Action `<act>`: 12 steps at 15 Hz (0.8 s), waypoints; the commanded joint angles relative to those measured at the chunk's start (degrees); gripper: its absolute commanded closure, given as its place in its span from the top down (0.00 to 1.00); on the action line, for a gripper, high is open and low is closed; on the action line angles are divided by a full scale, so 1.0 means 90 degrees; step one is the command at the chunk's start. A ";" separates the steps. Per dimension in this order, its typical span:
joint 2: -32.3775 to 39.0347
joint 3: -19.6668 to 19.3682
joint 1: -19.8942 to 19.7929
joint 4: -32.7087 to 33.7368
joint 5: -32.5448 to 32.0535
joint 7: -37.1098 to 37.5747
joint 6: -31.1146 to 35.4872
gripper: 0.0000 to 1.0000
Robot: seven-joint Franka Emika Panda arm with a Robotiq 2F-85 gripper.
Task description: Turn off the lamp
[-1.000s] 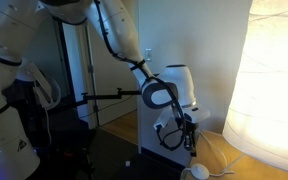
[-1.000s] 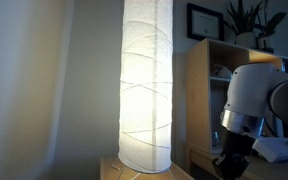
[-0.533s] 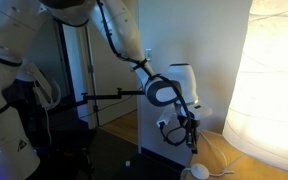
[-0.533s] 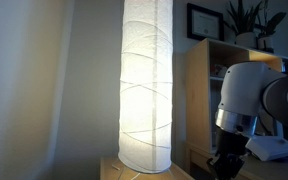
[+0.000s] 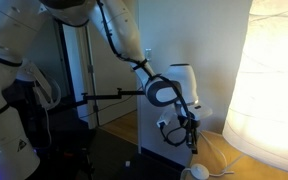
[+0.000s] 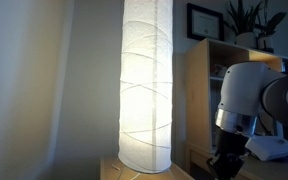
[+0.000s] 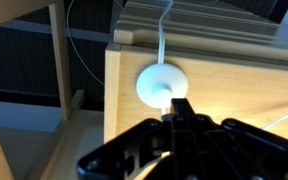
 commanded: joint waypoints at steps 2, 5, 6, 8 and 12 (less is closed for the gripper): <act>-0.0016 0.0123 -0.0142 0.0007 -0.0179 0.0106 0.0003 0.01; 0.0054 0.0170 -0.0187 0.0110 -0.0151 0.0111 -0.0075 0.00; 0.0092 0.0134 -0.0166 0.0150 -0.0189 0.0134 -0.0146 0.00; 0.0180 0.0163 -0.0203 0.0242 -0.0169 0.0135 -0.0206 0.00; 0.0381 0.0144 -0.0216 0.0473 -0.0188 0.0139 -0.0340 0.00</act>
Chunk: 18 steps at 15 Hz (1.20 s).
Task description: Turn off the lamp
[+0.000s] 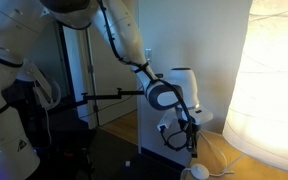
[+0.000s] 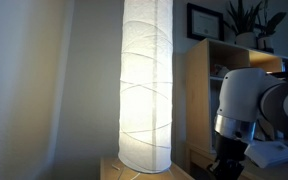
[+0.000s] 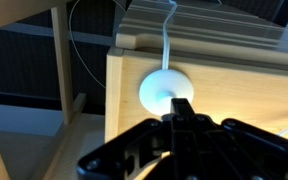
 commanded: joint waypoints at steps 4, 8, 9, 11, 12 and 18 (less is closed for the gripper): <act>0.0391 0.0032 -0.0112 0.0623 -0.0182 0.0178 -0.0452 0.00; 0.0566 -0.0021 -0.0126 0.0863 -0.0168 0.0285 -0.0615 0.00; 0.0605 -0.0049 -0.0117 0.0903 -0.0168 0.0324 -0.0614 0.00; 0.0670 -0.0065 -0.0127 0.0982 -0.0163 0.0358 -0.0628 0.00; 0.0693 -0.0059 -0.0138 0.1012 -0.0163 0.0383 -0.0652 0.00; 0.0695 0.0064 -0.0232 0.0924 -0.0160 0.0300 -0.0515 0.01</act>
